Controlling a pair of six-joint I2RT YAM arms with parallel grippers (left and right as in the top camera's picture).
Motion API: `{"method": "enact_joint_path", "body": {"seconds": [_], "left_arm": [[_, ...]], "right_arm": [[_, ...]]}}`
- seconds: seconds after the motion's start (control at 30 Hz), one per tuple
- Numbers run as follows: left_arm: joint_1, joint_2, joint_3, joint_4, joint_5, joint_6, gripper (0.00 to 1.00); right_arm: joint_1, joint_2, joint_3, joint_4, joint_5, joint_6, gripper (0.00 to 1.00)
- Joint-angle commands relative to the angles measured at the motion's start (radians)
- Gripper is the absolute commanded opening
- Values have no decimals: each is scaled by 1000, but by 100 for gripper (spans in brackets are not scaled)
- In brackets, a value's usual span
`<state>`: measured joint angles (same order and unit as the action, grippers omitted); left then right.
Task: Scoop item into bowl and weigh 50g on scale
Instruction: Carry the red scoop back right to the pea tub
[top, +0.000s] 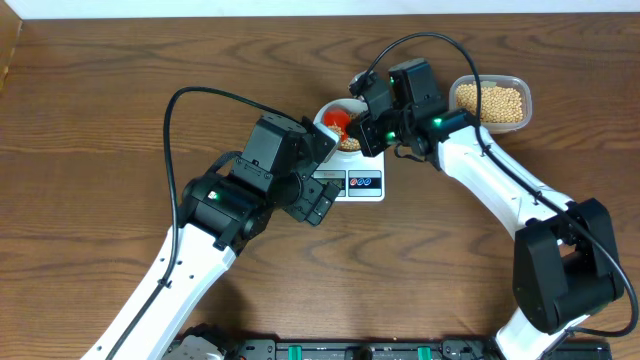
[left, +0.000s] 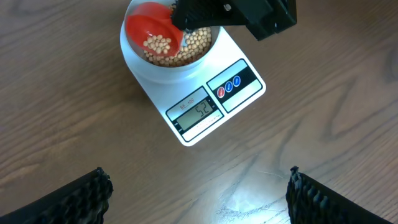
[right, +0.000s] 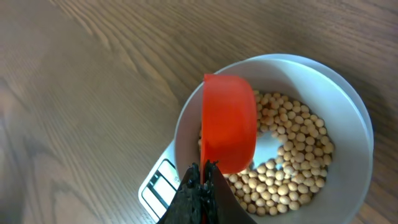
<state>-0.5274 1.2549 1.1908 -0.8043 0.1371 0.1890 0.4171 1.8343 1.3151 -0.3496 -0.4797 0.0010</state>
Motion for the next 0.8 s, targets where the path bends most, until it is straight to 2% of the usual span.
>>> {"method": "enact_joint_path", "body": {"seconds": [0.0,0.43,0.77], "left_arm": [[2,6,7,0,12,16,92],[2,6,7,0,12,16,92],[2,6,7,0,12,16,92]], "right_arm": [[-25,1,-7,10,-39,49,2],[-112,1,-7,41,-182,108,2],[-118,1,-7,43,-185,111,2]]}}
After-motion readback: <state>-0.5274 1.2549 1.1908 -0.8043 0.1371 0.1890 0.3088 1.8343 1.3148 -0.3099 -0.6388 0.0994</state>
